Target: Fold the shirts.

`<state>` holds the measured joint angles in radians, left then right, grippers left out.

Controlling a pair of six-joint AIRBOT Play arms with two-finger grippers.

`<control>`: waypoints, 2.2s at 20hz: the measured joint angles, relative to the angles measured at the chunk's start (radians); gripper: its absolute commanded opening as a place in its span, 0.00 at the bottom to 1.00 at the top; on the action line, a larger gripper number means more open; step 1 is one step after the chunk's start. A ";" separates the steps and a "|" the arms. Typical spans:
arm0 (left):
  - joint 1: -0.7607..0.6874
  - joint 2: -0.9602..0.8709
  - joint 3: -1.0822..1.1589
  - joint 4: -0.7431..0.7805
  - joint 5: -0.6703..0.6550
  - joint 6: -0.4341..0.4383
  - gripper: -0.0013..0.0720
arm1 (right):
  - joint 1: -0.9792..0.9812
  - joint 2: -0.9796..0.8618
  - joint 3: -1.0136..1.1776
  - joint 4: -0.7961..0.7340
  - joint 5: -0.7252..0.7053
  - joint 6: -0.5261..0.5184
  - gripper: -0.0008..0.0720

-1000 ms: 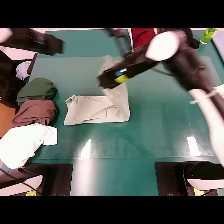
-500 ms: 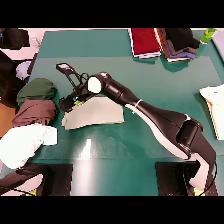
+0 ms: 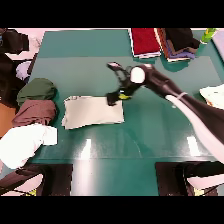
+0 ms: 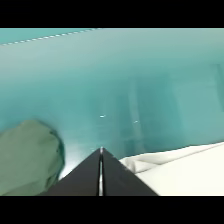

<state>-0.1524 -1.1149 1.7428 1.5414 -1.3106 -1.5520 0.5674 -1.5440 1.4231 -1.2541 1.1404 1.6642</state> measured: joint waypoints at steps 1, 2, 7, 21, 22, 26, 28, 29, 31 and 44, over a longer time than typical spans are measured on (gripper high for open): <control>0.000 0.000 0.000 -0.013 0.006 0.000 0.06 | -0.029 0.023 -0.058 0.005 0.002 0.012 1.00; 0.000 0.000 0.000 -0.028 0.014 0.001 0.06 | -0.056 0.040 -0.114 0.018 -0.001 0.027 1.00; 0.000 0.000 -0.006 -0.066 0.033 0.003 0.06 | -0.102 0.026 -0.233 0.150 -0.113 0.056 0.97; -0.022 0.000 -0.024 -0.084 -0.005 0.016 0.06 | -0.018 -0.203 0.045 0.084 -0.163 0.072 0.03; -0.040 0.000 -0.024 -0.084 -0.005 0.016 0.06 | -0.034 -0.189 0.064 0.048 -0.146 0.072 0.03; -0.139 -0.001 -0.024 -0.083 0.027 0.017 0.06 | -0.168 -0.108 0.144 -0.098 -0.050 0.069 0.03; -0.183 -0.001 -0.024 -0.083 0.042 0.017 0.06 | -0.277 -0.061 0.175 -0.161 0.000 0.059 0.03; -0.202 -0.001 -0.024 -0.083 0.046 0.017 0.06 | -0.342 -0.037 0.188 -0.183 0.017 0.051 0.03; -0.225 -0.001 -0.024 -0.082 0.054 0.017 0.06 | -0.484 0.005 0.202 -0.212 0.039 0.035 0.03; -0.254 -0.001 -0.024 -0.134 0.061 0.009 0.06 | -1.267 0.069 0.219 -0.140 -0.055 -0.013 0.03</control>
<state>-0.4061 -1.1156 1.7184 1.4078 -1.2491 -1.5433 -0.6994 -1.4750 1.6417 -1.3937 1.0855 1.6508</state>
